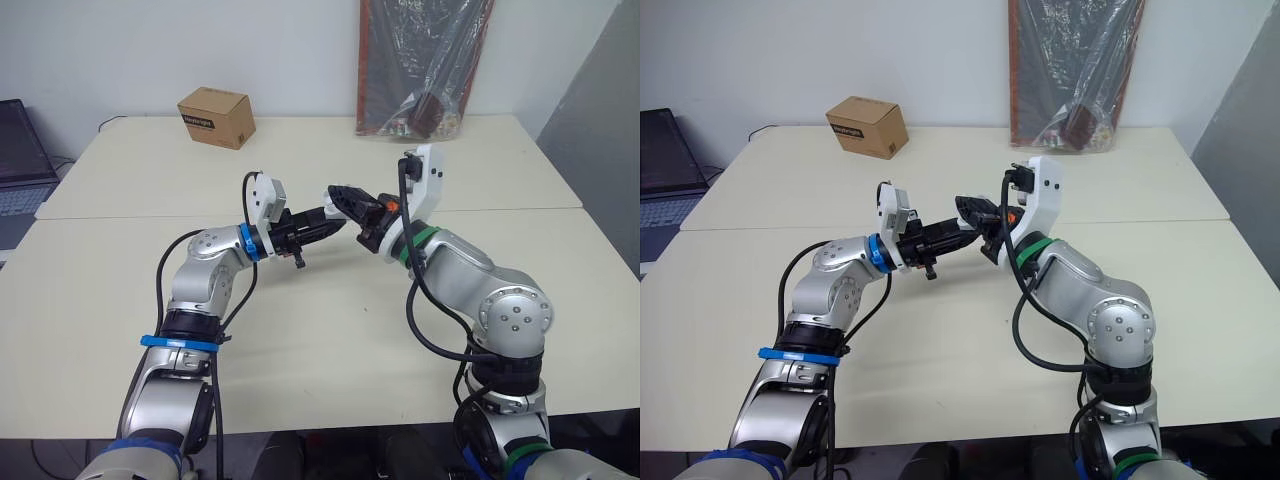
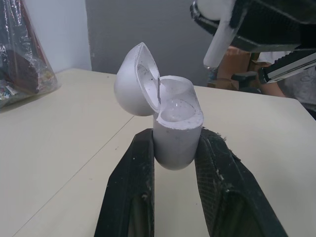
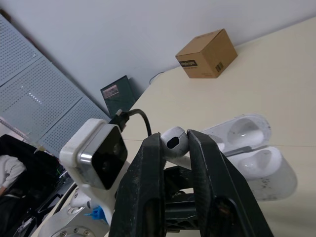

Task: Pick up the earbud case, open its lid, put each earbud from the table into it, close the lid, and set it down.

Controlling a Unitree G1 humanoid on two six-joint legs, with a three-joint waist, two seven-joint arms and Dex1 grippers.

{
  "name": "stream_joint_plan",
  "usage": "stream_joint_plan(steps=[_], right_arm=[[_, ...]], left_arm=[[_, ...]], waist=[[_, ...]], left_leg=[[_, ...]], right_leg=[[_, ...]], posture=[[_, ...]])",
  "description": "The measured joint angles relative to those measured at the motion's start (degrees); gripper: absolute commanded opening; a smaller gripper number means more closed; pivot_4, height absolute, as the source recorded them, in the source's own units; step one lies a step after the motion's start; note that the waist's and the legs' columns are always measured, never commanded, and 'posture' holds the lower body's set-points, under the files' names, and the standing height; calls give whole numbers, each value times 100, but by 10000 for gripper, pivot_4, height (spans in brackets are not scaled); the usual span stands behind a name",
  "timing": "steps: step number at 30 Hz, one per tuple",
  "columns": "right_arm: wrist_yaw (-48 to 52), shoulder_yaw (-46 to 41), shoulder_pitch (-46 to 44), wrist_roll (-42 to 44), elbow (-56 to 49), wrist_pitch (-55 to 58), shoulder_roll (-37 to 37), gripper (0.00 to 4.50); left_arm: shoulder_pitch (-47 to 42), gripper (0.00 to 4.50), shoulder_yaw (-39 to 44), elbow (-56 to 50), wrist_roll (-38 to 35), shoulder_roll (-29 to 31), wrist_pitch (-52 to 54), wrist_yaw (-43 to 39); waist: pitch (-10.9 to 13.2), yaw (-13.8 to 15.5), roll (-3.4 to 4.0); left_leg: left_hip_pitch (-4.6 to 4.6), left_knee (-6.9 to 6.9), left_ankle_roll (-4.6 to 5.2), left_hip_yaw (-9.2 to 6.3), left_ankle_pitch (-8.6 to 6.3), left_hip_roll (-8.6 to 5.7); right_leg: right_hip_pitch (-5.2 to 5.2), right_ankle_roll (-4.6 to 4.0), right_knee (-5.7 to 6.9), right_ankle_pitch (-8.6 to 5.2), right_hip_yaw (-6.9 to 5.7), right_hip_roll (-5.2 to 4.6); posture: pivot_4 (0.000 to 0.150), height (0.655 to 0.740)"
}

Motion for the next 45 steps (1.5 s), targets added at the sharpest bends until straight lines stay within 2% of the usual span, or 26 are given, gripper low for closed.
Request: stream_joint_plan(steps=[45], right_arm=[[-419,-34,1,-89,156,-382,265,3648]], left_arm=[[230,7913,51,-928,-227,-457,468,1061]], waist=[[0,0,0]], left_leg=[[-4,-3,0,0,0,0]], right_leg=[[0,22,-8,-13,0,0]], posture=[[1500,7400]])
